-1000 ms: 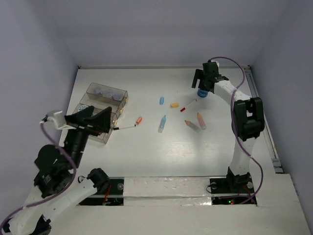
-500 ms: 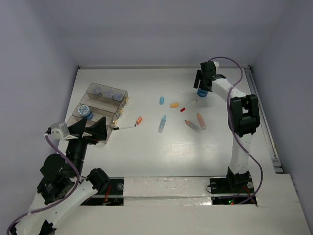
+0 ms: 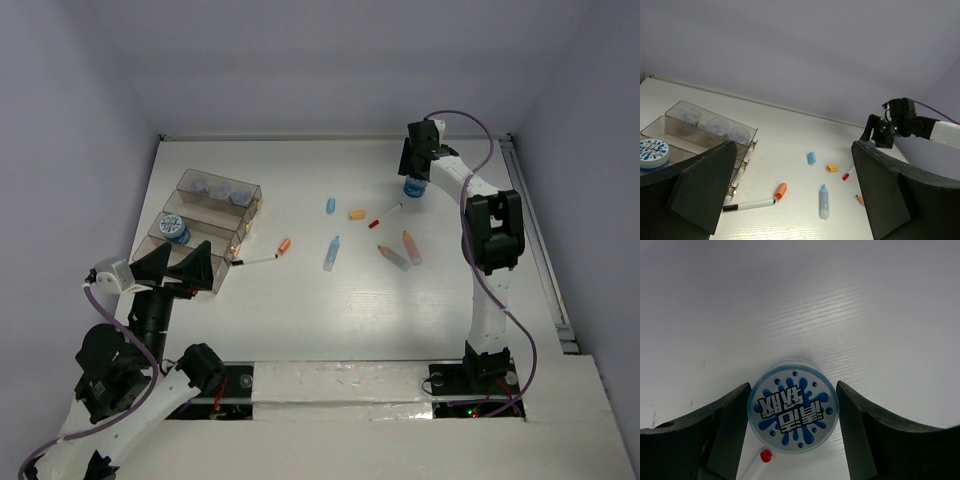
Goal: Sort the stationery into containers
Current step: Pick up the stationery from the center of the board, then place the stationery in the storage box.
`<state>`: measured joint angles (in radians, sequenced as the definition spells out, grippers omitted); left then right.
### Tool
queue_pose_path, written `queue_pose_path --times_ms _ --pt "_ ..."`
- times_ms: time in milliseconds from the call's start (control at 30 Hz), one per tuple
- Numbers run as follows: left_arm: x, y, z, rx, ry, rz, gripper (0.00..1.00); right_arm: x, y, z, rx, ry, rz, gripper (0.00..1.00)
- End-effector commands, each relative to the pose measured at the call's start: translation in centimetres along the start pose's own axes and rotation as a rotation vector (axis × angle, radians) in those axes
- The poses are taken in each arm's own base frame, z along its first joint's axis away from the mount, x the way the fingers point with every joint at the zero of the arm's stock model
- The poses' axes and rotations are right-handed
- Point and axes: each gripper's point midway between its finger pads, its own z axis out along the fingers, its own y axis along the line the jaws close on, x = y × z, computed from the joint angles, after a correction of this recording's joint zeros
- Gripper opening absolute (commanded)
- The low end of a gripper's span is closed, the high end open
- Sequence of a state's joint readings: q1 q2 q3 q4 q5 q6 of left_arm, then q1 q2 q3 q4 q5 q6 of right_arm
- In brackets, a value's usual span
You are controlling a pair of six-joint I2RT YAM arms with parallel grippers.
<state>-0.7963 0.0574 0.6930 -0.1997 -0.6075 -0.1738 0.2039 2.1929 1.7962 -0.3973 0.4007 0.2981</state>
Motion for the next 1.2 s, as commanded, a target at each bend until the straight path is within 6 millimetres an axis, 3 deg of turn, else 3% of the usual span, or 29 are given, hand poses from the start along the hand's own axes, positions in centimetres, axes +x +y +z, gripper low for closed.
queue_pose_path --times_ms 0,100,133,233,267,367,400,467,500,600,633,733,767,800,833,867,1033,1100,1167 --pt "-0.9 0.0 0.1 -0.007 -0.039 -0.015 0.99 -4.4 -0.2 -2.6 -0.02 -0.1 0.015 0.47" --pt "-0.9 0.2 0.2 -0.021 -0.037 -0.016 0.99 -8.3 1.7 -7.0 -0.146 -0.214 0.024 0.44" --pt "-0.8 0.3 0.2 -0.028 -0.036 -0.016 0.99 -9.9 3.3 -10.0 -0.213 -0.267 0.011 0.43" --pt "-0.9 0.9 0.3 -0.067 -0.042 -0.021 0.99 -10.9 8.3 -15.2 -0.401 -0.314 -0.03 0.42" --pt "-1.1 1.5 0.2 -0.099 -0.051 -0.021 0.99 -10.5 11.4 -18.2 -0.489 -0.334 -0.058 0.42" --pt "-1.3 2.2 0.0 -0.129 -0.061 -0.024 0.99 -8.7 17.1 -23.1 -0.689 -0.334 -0.098 0.43" --pt "-1.5 2.4 -0.1 -0.14 -0.073 -0.027 0.99 -7.1 20.4 -25.7 -0.785 -0.335 -0.128 0.43" --pt "-1.6 2.7 -0.2 -0.153 -0.08 -0.027 0.99 -6.1 23.7 -28.9 -0.89 -0.35 -0.145 0.43" --pt "-1.6 2.7 -0.2 -0.153 -0.081 -0.028 0.99 -4.3 26.2 -30.5 -0.941 -0.336 -0.174 0.43" --pt "-1.6 2.7 -0.1 -0.159 -0.08 -0.025 0.99 -3.6 30.1 -34.7 -1.088 -0.36 -0.197 0.43" --pt "-1.6 2.7 0.0 -0.161 -0.082 -0.023 0.99 -1.5 32.2 -35.1 -1.127 -0.324 -0.212 0.43" --pt "-1.4 2.4 0.1 -0.149 -0.073 -0.019 0.99 -0.3 35.5 -37.9 -1.224 -0.318 -0.23 0.43" --pt "-1.4 2.4 0.1 -0.147 -0.071 -0.02 0.99 2.1 37.4 -37.8 -1.242 -0.286 -0.26 0.43" --pt "-1.4 2.4 0.1 -0.145 -0.072 -0.02 0.99 3.1 38.2 -38.2 -1.254 -0.273 -0.275 0.43" --pt "-1.4 2.3 0.0 -0.143 -0.074 -0.022 0.99 2.7 39.0 -39.4 -1.278 -0.294 -0.273 0.43" --pt "-1.5 2.3 0.0 -0.139 -0.074 -0.023 0.99 4.8 40.3 -39.1 -1.288 -0.27 -0.299 0.43" --pt "-1.5 2.3 0.0 -0.136 -0.078 -0.024 0.99 7.0 43.0 -40.0 -1.315 -0.272 -0.327 0.43" --pt "-1.5 2.1 0.0 -0.127 -0.076 -0.024 0.99 8.2 43.7 -38.5 -1.298 -0.255 -0.342 0.42" --pt "-1.4 2.0 0.0 -0.122 -0.073 -0.023 0.99 8.7 44.3 -39.0 -1.324 -0.258 -0.349 0.42"
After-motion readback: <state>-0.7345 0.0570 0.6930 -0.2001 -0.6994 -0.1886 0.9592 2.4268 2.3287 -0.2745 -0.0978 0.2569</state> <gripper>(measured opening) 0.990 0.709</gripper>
